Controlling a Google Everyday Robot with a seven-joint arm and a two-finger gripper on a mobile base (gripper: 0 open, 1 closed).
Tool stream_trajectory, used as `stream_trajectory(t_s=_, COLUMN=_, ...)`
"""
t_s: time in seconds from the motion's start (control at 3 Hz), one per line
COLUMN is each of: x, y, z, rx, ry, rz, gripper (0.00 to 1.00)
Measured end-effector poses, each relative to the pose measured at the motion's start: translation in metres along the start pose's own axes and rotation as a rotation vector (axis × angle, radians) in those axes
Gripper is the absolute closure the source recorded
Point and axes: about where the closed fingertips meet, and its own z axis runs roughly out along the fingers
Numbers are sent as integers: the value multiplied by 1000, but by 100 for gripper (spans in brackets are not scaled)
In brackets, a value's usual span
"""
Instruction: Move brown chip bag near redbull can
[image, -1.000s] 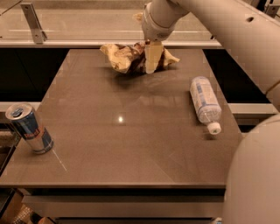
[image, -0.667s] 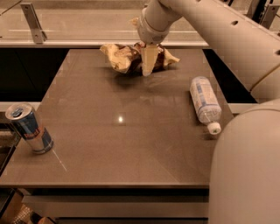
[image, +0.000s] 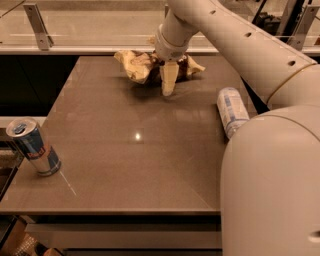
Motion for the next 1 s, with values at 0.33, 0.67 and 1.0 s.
stream_trajectory(t_s=0.33, x=3, y=3, z=9, rx=-22, ry=3, rz=2, gripper=0)
stream_trajectory(t_s=0.67, x=4, y=4, z=13, rx=-32, ry=4, rz=3, gripper=0)
stream_trajectory(t_s=1.0, x=3, y=5, z=16, rx=-37, ry=3, rz=2, gripper=15)
